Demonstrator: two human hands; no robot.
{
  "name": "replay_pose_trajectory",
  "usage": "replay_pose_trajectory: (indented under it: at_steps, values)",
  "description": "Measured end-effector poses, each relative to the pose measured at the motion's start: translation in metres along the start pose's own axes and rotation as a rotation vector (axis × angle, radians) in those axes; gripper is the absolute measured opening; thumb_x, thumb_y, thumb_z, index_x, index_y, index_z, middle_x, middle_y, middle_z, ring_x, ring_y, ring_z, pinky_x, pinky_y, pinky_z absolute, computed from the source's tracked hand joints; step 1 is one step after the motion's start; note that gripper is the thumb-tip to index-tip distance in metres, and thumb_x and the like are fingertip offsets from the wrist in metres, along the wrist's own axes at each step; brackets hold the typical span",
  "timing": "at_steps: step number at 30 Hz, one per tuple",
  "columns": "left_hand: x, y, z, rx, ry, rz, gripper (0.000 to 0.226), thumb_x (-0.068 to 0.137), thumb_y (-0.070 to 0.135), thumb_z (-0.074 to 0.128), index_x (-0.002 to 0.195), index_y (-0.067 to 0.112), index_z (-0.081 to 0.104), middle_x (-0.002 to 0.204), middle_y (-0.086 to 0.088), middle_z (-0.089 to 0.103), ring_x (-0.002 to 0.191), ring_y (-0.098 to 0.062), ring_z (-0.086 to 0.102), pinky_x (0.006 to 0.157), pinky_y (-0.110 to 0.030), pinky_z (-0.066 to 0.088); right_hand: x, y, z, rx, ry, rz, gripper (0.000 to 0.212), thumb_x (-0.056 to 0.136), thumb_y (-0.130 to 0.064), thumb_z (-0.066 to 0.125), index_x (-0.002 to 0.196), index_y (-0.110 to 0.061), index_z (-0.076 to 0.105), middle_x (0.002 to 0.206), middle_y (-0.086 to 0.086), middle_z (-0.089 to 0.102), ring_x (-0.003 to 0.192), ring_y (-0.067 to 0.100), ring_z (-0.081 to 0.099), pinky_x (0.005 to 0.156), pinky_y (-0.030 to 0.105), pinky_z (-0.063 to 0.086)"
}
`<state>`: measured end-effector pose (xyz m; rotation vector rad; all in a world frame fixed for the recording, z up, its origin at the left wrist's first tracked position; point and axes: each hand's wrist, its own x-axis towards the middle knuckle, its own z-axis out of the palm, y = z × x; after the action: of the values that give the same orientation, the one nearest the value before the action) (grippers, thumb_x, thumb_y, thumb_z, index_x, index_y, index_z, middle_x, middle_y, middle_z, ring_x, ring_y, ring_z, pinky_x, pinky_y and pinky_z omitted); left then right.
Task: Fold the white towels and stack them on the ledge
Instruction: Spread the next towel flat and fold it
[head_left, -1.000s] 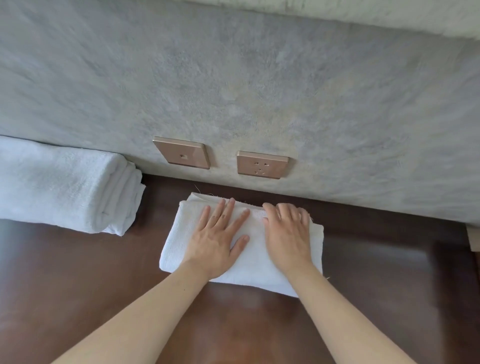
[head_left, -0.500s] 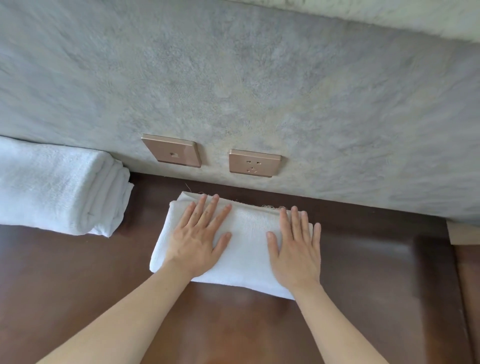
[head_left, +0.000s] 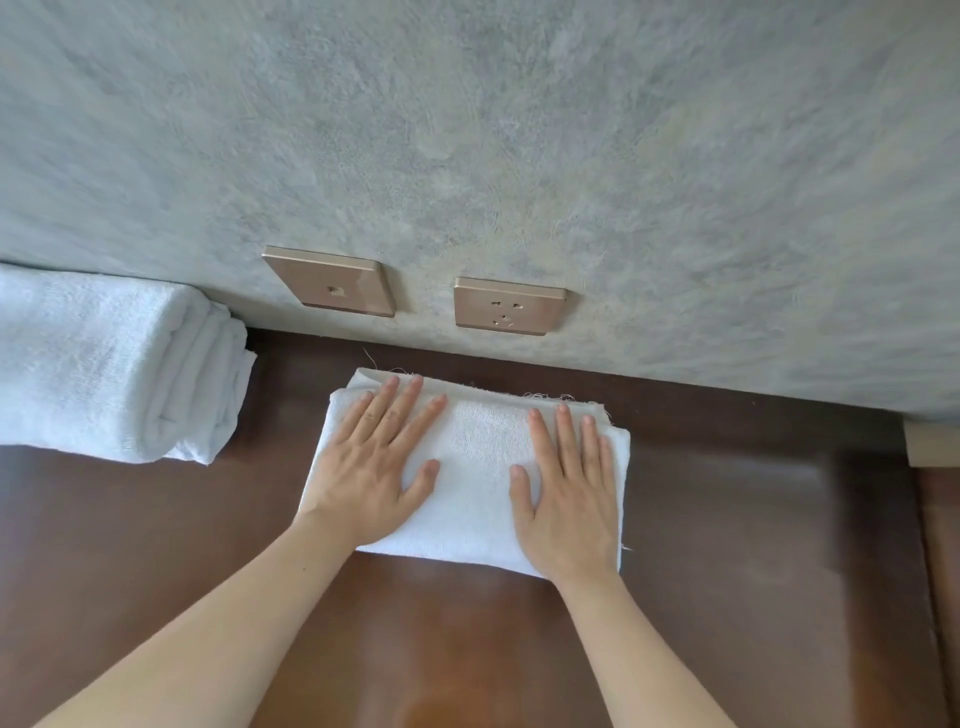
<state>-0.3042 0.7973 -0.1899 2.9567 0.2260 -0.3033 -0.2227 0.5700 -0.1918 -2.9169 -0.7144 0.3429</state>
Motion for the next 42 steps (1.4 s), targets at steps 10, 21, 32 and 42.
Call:
replay_pose_trajectory:
  at_steps: [10, 21, 32, 42]
  values:
    - [0.006, -0.005, -0.011, -0.569, 0.178, -0.788, 0.088, 0.083, 0.077, 0.047, 0.152, 0.045, 0.002, 0.148, -0.008, 0.040, 0.133, -0.033, 0.040, 0.099, -0.052, 0.041, -0.001, 0.021, -0.018, 0.197, 0.015, 0.499, 0.068, 0.096, -0.063, 0.029, 0.158, -0.036, 0.015, 0.150, 0.020, 0.036, 0.131, 0.039, 0.040, 0.108, 0.050, 0.032]
    - [-0.040, -0.021, -0.075, -0.989, -0.177, -0.943, 0.097, 0.054, 0.087, 0.068, 0.124, 0.022, 0.054, 0.094, 0.014, 0.061, 0.083, -0.001, 0.055, 0.061, -0.021, 0.038, -0.054, 0.015, -0.024, 0.952, -0.205, 0.882, 0.056, 0.091, -0.066, 0.050, 0.119, -0.019, 0.058, 0.101, -0.002, 0.063, 0.101, 0.030, 0.060, 0.091, 0.045, 0.048]
    - [-0.134, -0.152, -0.176, -1.074, 0.199, -0.834, 0.075, 0.045, 0.090, 0.072, 0.093, 0.032, 0.070, 0.081, 0.022, 0.074, 0.070, 0.002, 0.070, 0.059, -0.025, 0.052, -0.050, -0.143, -0.105, 1.165, -0.136, 0.565, 0.030, 0.095, -0.064, 0.042, 0.101, -0.036, 0.052, 0.104, -0.014, 0.063, 0.096, 0.010, 0.061, 0.090, 0.041, 0.050]
    - [-0.144, -0.350, -0.217, -0.964, 0.260, -0.807, 0.064, 0.060, 0.088, 0.062, 0.083, 0.028, 0.055, 0.083, 0.008, 0.061, 0.075, -0.010, 0.058, 0.057, -0.027, 0.039, 0.001, -0.332, -0.125, 1.101, 0.008, 0.442, 0.035, 0.096, -0.062, 0.045, 0.104, -0.030, 0.055, 0.103, -0.013, 0.060, 0.094, 0.008, 0.057, 0.077, 0.030, 0.044]
